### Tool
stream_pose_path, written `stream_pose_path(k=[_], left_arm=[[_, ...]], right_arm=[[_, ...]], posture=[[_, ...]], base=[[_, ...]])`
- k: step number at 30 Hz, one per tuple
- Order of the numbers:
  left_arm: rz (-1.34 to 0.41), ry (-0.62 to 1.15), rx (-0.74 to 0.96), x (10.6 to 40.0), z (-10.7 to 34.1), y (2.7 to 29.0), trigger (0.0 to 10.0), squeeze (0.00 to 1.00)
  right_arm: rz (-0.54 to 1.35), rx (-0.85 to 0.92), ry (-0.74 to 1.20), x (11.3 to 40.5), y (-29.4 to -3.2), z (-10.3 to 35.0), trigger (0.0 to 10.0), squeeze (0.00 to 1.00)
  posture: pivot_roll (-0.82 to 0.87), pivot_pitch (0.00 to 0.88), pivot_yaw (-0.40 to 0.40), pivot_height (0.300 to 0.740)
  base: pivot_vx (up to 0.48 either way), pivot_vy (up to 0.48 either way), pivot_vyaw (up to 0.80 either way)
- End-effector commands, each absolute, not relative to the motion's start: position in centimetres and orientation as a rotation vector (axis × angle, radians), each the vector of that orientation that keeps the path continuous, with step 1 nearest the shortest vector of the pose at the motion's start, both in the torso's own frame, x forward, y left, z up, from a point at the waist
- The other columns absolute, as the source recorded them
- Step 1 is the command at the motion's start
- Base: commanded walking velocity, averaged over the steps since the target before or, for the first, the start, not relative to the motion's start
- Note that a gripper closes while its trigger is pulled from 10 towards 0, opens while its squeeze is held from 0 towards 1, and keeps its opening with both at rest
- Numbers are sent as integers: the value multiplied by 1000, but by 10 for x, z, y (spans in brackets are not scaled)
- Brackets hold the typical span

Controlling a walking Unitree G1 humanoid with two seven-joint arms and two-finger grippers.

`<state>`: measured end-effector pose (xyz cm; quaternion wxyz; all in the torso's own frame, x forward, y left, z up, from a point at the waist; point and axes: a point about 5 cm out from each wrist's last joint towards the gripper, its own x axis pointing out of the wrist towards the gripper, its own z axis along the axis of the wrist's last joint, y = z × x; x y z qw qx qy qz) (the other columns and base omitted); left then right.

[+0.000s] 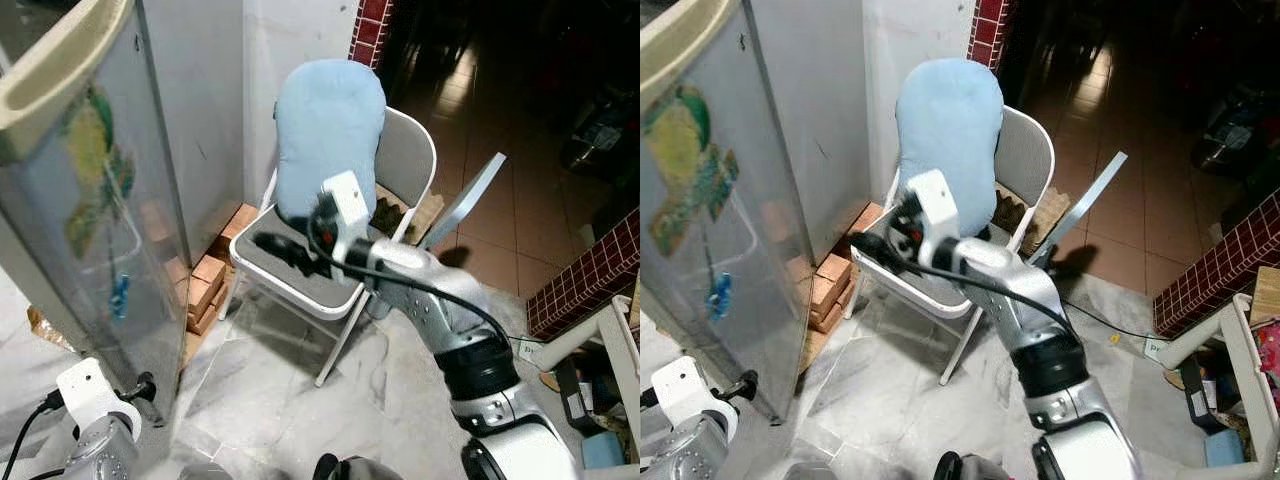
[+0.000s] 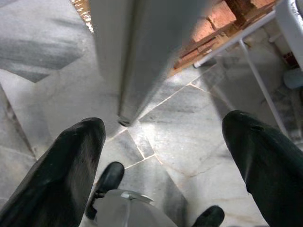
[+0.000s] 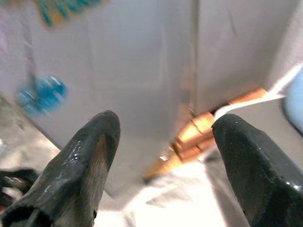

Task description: Restocking fridge

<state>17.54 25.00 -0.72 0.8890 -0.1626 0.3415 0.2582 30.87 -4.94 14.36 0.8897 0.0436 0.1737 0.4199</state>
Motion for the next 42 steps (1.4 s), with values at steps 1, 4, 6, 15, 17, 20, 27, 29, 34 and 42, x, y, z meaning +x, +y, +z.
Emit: stream_pose_path(k=[1, 4, 6, 15, 17, 20, 27, 29, 34, 42], left_arm=[[519, 701, -317, 176, -7, 249, 10000, 0], [492, 659, -210, 182, -1, 251, 10000, 0], [490, 573, -149, 195, 13, 258, 10000, 0], [565, 344, -22, 239, 63, 300, 10000, 0], [624, 273, 18, 243, 80, 312, 10000, 0], [712, 227, 34, 239, 90, 322, 10000, 0], [741, 242, 42, 227, 78, 315, 10000, 0], [730, 243, 38, 227, 76, 311, 10000, 0], [574, 211, 19, 236, 75, 277, 10000, 0], [396, 142, -24, 249, 85, 243, 10000, 0]], right_arm=[[817, 38, 349, 312, -58, 139, 10000, 0], [725, 14, 324, 316, -71, 133, 10000, 0], [683, 27, 298, 316, -81, 131, 10000, 0], [565, 44, 293, 315, -106, 126, 10000, 0], [550, 39, 288, 314, -110, 124, 10000, 0], [535, 26, 295, 313, -115, 121, 10000, 0], [529, 14, 294, 312, -114, 117, 10000, 0], [529, 19, 290, 312, -114, 118, 10000, 0], [413, 29, 233, 316, -126, 122, 10000, 0], [336, 40, 256, 314, -143, 117, 10000, 0]], posture=[[150, 0, -110, 740], [146, 0, -109, 740], [137, 0, -109, 740], [122, 0, -108, 740], [118, 0, -106, 740], [119, 0, -105, 740], [121, 0, -102, 740], [121, 0, -102, 740], [110, 0, -96, 740], [88, 0, -93, 740]], base=[[0, 0, 0], [0, 0, 0], [0, 0, 0], [0, 336, 0], [0, 480, 0], [0, 480, 0], [0, 480, 0], [0, 480, 0], [0, 480, 0], [0, 480, -500]])
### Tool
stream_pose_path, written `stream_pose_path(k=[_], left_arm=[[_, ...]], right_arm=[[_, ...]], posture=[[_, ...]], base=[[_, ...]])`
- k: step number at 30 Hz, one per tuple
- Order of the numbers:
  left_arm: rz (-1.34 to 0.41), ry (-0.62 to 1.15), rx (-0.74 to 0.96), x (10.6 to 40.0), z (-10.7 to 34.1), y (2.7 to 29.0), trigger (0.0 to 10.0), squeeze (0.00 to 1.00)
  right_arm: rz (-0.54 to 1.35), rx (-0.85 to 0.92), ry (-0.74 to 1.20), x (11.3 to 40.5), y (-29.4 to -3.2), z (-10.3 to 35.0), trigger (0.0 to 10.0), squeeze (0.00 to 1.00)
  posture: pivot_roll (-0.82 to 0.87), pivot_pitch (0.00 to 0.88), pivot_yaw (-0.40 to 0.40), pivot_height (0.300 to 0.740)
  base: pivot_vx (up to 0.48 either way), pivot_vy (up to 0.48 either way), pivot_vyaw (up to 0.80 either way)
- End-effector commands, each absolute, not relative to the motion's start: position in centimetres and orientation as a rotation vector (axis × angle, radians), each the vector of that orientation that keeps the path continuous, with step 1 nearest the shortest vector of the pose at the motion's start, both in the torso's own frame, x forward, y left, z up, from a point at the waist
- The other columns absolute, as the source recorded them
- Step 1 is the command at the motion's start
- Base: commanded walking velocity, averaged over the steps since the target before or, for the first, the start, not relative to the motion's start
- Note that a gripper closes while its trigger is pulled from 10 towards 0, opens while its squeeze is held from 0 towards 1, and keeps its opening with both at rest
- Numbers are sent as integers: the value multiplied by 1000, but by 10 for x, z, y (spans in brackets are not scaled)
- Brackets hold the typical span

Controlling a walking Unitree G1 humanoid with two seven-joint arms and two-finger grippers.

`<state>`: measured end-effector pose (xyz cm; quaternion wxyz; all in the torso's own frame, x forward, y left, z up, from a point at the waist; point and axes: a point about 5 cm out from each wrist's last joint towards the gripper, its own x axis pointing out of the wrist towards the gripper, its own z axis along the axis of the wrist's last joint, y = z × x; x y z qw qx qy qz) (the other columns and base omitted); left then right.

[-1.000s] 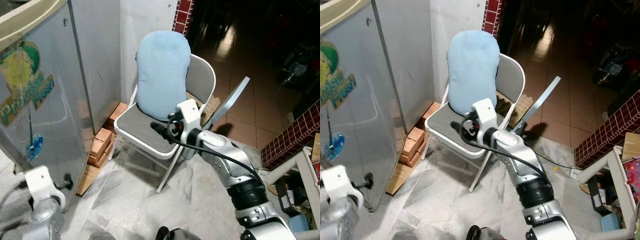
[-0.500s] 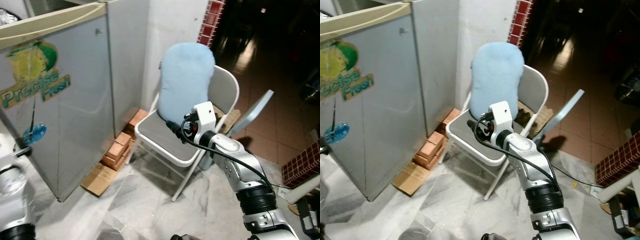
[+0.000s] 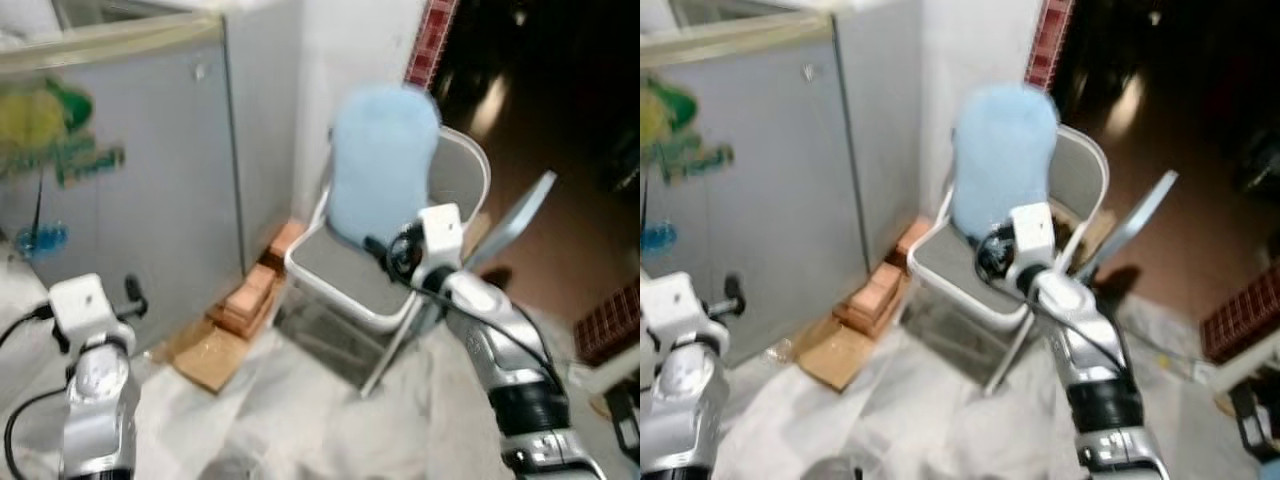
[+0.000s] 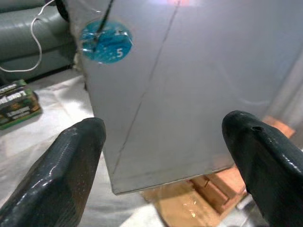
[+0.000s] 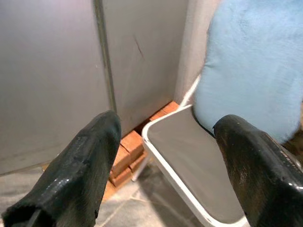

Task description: Restocking fridge

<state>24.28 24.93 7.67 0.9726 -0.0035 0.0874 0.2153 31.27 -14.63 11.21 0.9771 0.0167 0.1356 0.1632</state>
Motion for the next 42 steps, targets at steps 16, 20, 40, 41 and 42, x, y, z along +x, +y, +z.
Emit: stream_pose_path(k=[16, 20, 40, 41, 42], left_arm=[[122, 54, -106, 265, 104, 194, 10000, 0], [66, 56, -112, 264, 105, 184, 10000, 0], [-132, 64, -123, 252, 103, 155, 10000, 0], [-102, 56, -128, 254, 104, 158, 10000, 0], [-102, 56, -128, 254, 104, 158, 10000, 0]], right_arm=[[306, 27, 260, 314, -148, 116, 10000, 0], [302, 24, 261, 314, -149, 115, 10000, 0], [72, -10, -72, 308, -169, 146, 10000, 0], [21, 8, -62, 305, -173, 142, 10000, 0], [21, 8, -62, 305, -173, 142, 10000, 0]], posture=[[68, 0, -95, 740], [66, 0, -95, 740], [63, 0, -91, 740], [62, 0, -87, 740], [62, 0, -87, 740]], base=[[0, 480, -581], [0, 480, -800], [0, 480, -252], [0, 480, 0], [0, 480, 0]])
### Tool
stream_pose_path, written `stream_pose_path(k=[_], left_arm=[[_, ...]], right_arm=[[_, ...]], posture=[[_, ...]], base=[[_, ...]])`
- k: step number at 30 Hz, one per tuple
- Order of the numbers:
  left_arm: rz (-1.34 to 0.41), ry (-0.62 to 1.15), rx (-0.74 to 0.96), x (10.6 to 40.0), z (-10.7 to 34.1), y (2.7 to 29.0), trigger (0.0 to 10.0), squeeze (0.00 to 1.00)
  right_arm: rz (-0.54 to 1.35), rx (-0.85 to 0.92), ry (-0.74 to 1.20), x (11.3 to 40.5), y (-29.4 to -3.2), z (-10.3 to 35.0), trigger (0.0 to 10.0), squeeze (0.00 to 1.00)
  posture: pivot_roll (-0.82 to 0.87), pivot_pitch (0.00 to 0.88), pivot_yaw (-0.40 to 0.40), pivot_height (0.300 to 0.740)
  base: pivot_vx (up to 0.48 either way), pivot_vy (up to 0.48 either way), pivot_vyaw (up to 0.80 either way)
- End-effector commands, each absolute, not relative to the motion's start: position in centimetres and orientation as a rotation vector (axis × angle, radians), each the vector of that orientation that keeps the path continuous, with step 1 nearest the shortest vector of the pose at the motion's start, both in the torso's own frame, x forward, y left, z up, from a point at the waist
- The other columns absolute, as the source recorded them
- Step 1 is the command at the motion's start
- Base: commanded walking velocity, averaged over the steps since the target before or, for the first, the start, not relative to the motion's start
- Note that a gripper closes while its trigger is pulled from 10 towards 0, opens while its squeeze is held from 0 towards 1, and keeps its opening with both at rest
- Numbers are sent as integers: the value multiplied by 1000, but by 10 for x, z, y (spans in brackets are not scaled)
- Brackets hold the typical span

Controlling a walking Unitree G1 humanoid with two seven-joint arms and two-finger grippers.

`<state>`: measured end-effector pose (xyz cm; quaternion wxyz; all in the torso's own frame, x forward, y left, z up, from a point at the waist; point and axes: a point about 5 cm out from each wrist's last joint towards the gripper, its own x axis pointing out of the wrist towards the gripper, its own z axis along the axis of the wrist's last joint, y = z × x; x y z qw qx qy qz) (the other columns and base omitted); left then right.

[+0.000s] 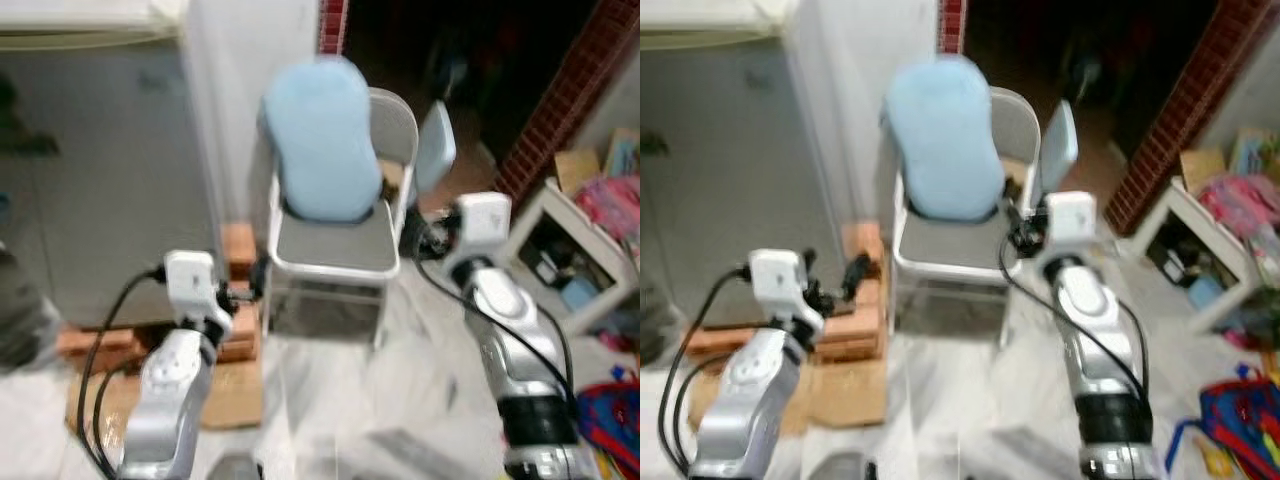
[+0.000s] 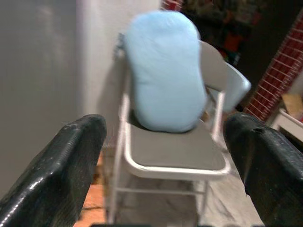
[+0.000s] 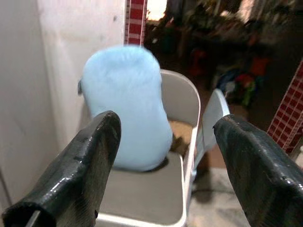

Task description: Restocking fridge

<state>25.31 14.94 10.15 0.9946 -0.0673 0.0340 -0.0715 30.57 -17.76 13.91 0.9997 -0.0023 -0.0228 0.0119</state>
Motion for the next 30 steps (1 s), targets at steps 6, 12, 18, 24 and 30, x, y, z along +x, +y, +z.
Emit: stream_pose_path(k=[6, 12, 18, 24, 30], left_arm=[[-50, 57, -125, 255, 103, 164, 10000, 0], [-89, 62, -118, 257, 107, 160, 10000, 0], [-176, 101, -72, 243, 101, 149, 10000, 0], [-227, 123, -99, 240, 97, 145, 10000, 0], [-272, 123, -88, 241, 99, 141, 10000, 0]], right_arm=[[-49, -27, -29, 289, -173, 120, 10000, 0], [-122, -22, 46, 284, -180, 106, 10000, 0], [-142, 7, 78, 280, -180, 99, 10000, 0], [-166, 8, 69, 281, -183, 103, 10000, 0], [-157, 21, 65, 285, -177, 107, 10000, 0]], posture=[[64, 0, -67, 740], [49, 0, -59, 740], [51, 0, -40, 740], [43, 0, -41, 740], [38, 0, -49, 740]], base=[[0, 480, 0], [0, 480, 0], [0, 480, -508], [0, 375, -800], [0, 0, -800]])
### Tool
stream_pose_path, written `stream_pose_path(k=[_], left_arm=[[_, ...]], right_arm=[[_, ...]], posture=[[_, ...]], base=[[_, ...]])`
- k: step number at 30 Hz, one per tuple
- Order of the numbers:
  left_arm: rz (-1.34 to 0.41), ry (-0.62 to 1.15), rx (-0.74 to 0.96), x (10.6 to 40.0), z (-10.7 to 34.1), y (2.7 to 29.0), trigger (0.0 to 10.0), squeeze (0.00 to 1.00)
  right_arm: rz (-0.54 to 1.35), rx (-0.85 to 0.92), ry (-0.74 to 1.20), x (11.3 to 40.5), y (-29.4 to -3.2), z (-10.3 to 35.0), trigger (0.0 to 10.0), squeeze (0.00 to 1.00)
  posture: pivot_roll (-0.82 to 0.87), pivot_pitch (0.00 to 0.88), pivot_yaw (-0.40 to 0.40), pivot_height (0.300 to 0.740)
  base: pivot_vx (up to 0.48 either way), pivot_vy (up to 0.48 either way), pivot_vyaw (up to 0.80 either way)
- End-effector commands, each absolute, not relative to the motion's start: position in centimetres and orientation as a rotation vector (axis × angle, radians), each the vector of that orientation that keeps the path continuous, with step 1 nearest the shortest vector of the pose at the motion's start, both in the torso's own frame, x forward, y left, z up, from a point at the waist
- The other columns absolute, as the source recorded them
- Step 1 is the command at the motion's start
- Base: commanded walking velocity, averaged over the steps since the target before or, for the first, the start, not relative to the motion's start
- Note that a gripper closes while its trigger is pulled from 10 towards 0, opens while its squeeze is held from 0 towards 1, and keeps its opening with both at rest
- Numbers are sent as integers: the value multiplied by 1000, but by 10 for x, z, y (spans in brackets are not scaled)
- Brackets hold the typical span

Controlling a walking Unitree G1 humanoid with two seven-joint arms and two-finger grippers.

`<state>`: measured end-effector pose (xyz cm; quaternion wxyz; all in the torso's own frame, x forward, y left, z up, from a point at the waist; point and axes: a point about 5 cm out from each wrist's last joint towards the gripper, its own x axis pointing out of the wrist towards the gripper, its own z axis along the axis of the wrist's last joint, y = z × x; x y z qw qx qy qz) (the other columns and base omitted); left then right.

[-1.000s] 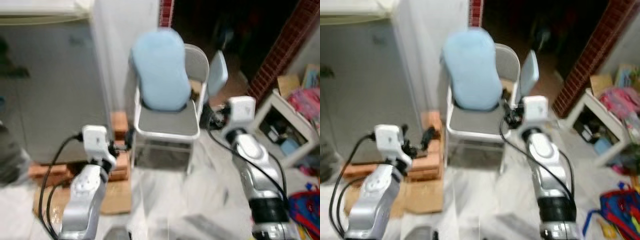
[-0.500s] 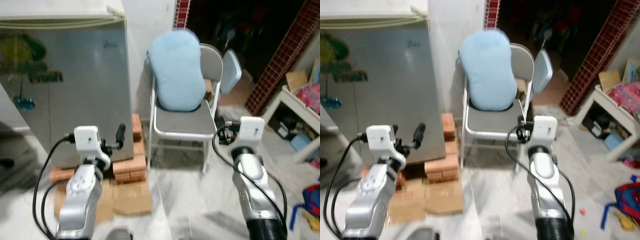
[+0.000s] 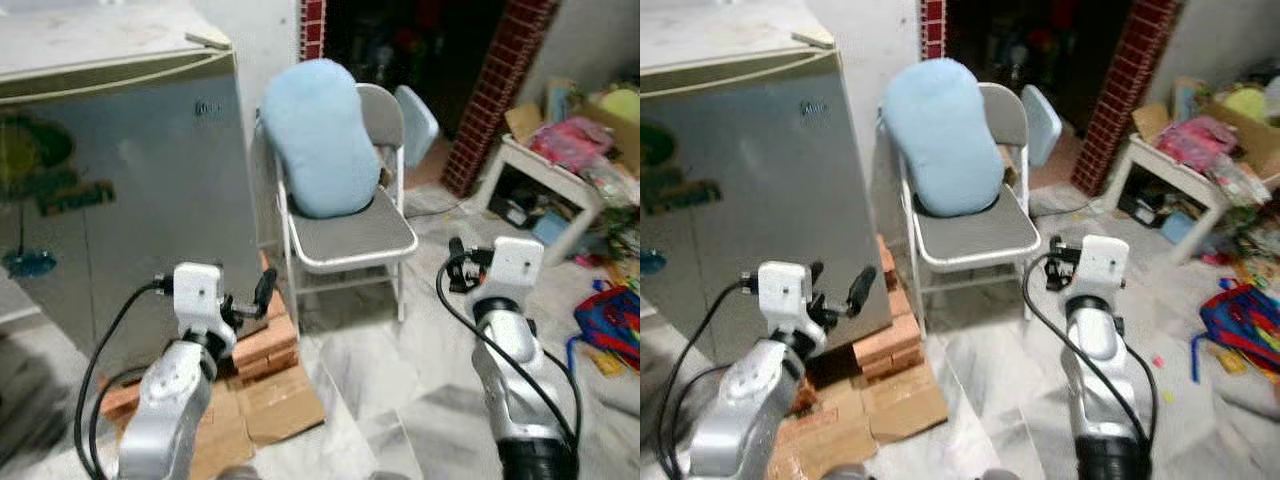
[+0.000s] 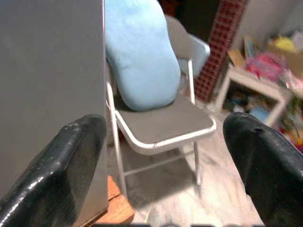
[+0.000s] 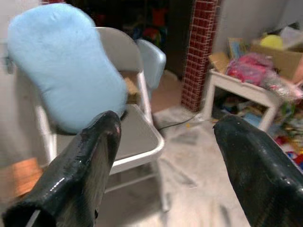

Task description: Restocking fridge

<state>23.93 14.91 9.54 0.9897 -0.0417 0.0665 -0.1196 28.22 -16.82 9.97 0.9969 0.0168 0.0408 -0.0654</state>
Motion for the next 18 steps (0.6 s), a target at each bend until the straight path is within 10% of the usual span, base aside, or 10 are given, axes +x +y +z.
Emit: stream_pose_path(k=[1, 18], left_arm=[[-270, 122, -83, 241, 99, 141, 10000, 0], [-316, 123, -68, 240, 97, 133, 10000, 0]], right_arm=[[-154, 20, 64, 286, -177, 107, 10000, 0], [-168, 22, 91, 285, -182, 103, 10000, 0]], posture=[[38, 0, -49, 740], [32, 0, -54, 740]], base=[[0, 0, -800], [0, -94, -800]])
